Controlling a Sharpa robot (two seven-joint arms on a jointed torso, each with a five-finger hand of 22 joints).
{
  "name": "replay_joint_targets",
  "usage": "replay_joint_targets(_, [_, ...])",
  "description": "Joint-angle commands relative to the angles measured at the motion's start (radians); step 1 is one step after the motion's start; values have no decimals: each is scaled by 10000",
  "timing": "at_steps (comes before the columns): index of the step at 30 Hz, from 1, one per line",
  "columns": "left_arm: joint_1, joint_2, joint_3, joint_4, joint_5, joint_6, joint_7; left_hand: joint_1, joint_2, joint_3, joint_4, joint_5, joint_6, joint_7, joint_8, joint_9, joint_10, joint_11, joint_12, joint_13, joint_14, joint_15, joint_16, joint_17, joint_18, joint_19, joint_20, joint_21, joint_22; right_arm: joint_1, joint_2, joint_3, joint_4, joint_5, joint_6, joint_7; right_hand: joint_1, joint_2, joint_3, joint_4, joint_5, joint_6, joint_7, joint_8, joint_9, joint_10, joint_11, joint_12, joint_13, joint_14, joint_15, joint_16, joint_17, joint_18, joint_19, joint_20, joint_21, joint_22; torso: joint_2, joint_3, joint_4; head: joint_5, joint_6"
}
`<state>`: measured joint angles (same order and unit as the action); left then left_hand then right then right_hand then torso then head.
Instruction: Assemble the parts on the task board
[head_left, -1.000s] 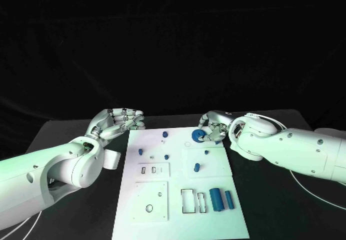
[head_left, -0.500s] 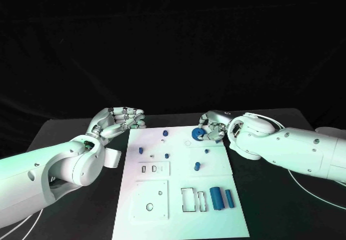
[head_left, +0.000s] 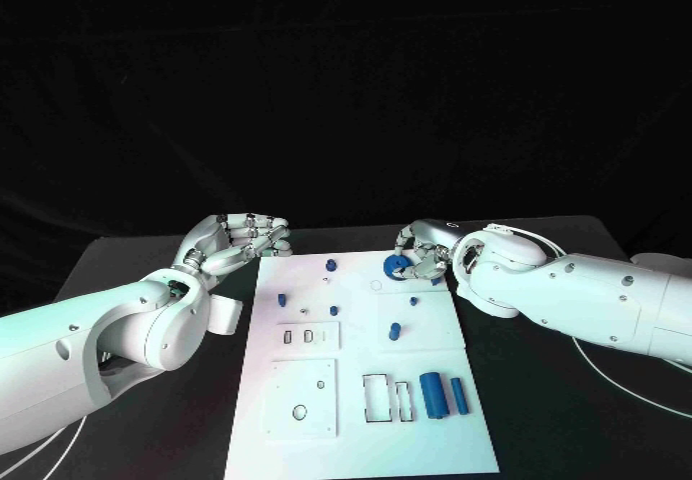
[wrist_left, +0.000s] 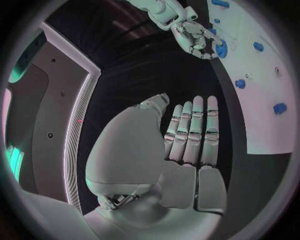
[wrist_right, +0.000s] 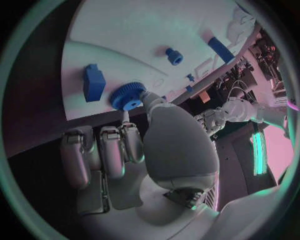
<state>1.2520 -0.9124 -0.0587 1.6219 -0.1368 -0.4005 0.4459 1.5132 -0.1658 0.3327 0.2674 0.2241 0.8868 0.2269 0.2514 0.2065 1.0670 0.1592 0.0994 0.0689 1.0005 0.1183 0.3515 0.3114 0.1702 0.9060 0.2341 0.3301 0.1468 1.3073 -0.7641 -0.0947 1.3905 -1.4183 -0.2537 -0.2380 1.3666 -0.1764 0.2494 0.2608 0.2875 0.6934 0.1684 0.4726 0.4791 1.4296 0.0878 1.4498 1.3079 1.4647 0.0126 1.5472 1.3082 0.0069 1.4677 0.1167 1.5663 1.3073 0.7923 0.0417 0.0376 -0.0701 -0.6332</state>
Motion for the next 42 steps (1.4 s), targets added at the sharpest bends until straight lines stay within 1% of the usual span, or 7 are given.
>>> replay_joint_targets(1, [14,6,8,16,38,177,25,94,-30,58,18,-26,-59,-23,-57,9,-6,83,-64,-4,-81,15,10,9,113,9,-24,42,13,-96,7,-64,-25,-141,536,-58,95,69,229,-38,83,206,33,14,-67,78,-8,62,1164,941,32,57,2068,-69,1031,55,45,2635,0,-2,5,2,-8])
replay_joint_targets(6, [14,1,8,9,38,189,12,94,-30,58,18,-26,-59,-23,-57,9,-6,83,-64,-4,-81,15,10,9,113,9,-24,42,13,-111,7,-68,88,-799,426,-145,391,-9,1042,-237,-44,683,-50,-81,-266,152,-79,123,1249,953,-36,81,2134,-69,1031,3,45,2635,-3,-1,11,11,-19])
replay_joint_targets(15, [14,0,8,0,38,197,-3,105,-26,75,9,-26,-65,-20,-61,11,-8,85,-73,-3,-87,16,8,15,113,6,-24,45,14,-136,-40,-70,516,-1468,-530,24,183,-297,2334,-611,607,1445,-239,-210,-364,365,-247,271,1445,965,-179,99,2188,-69,1031,-122,45,2635,-7,0,7,26,3])
replay_joint_targets(21, [14,9,8,-3,38,200,-6,105,-26,75,9,-26,-65,-20,-61,11,-8,85,-73,-3,-87,16,8,15,113,6,-24,45,14,-132,-59,-67,921,-1871,-1360,136,59,-352,2481,-683,673,1555,-273,-217,-334,387,-278,282,1463,970,-205,105,2205,-69,1031,-148,45,2635,-6,-6,6,38,41])
replay_joint_targets(31, [14,26,8,13,38,209,-15,113,-22,91,1,-28,-67,-19,-64,13,-7,87,-81,-3,-92,18,6,21,113,1,-24,47,14,-113,229,-67,1740,-3062,-1821,-114,-110,-437,2560,-706,691,1578,-278,-269,-323,389,-285,274,1458,968,-218,104,2199,-69,1031,-165,45,2635,7,0,15,113,52])
replay_joint_targets(38, [14,41,8,36,38,213,-18,114,-21,95,0,-29,-67,-19,-64,14,-7,87,-83,-3,-94,18,5,23,112,0,-24,47,14,-133,767,-128,1626,-3515,-2077,-271,-176,-470,2588,-715,665,1582,-278,-294,-321,395,-287,276,1463,964,-220,98,2180,-69,1031,-169,45,2635,6,-21,44,110,47])
replay_joint_targets(42, [15,51,8,52,38,213,-13,116,-21,101,-3,-30,-67,-18,-65,15,-7,88,-87,-3,-99,20,3,25,111,-4,-23,47,14,-223,1112,-191,1383,-3607,-2168,-276,-205,-486,2597,-717,656,1581,-277,-307,-321,392,-286,272,1458,963,-220,96,2175,-69,1031,-170,45,2635,16,-13,45,78,66])
